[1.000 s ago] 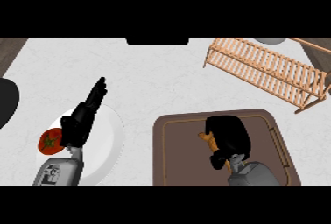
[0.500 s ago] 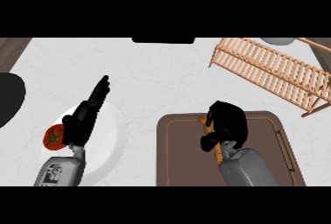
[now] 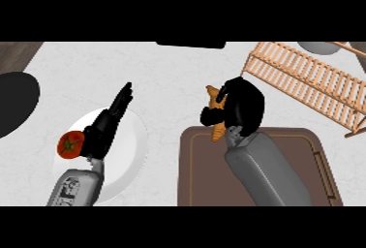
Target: Pick the croissant from the tray and place it in the tiered shelf
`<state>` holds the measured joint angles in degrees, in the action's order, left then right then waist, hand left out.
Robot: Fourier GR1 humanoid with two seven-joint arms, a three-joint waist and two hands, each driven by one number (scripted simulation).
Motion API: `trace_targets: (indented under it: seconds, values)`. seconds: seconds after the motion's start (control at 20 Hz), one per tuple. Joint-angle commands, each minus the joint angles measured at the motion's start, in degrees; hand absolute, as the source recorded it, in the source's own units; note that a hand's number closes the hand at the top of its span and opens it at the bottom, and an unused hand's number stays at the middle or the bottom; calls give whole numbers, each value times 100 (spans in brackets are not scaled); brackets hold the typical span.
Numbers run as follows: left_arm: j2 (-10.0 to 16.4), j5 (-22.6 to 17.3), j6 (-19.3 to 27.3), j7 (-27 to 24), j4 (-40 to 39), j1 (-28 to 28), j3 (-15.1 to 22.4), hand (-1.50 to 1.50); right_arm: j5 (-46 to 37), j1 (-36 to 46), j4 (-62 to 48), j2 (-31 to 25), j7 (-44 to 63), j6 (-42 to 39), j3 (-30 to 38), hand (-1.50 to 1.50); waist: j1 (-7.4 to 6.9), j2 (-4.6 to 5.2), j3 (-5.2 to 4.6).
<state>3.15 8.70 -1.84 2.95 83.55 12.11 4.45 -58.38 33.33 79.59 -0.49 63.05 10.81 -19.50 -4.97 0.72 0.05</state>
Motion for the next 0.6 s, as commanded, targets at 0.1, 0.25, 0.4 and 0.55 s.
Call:
trace_targets:
  seconds: [0.1,0.25,0.4,0.55]
  values:
    - [44,19,4,24,-180,202,-82,0,-420,1384,-344,47,1565,1218,-294,150,33,-31,-18]
    - [138,-5,-93,-305,-183,-134,-76,0,-742,1831,-493,47,1916,1241,-245,150,42,-58,-25]
    - [23,-4,45,63,-163,127,-122,0,-1109,2246,-722,46,2199,992,-93,150,148,-81,-25]
    - [11,55,102,-189,-137,-84,-88,0,-1556,2798,-1041,46,2208,494,223,150,207,-100,-29]
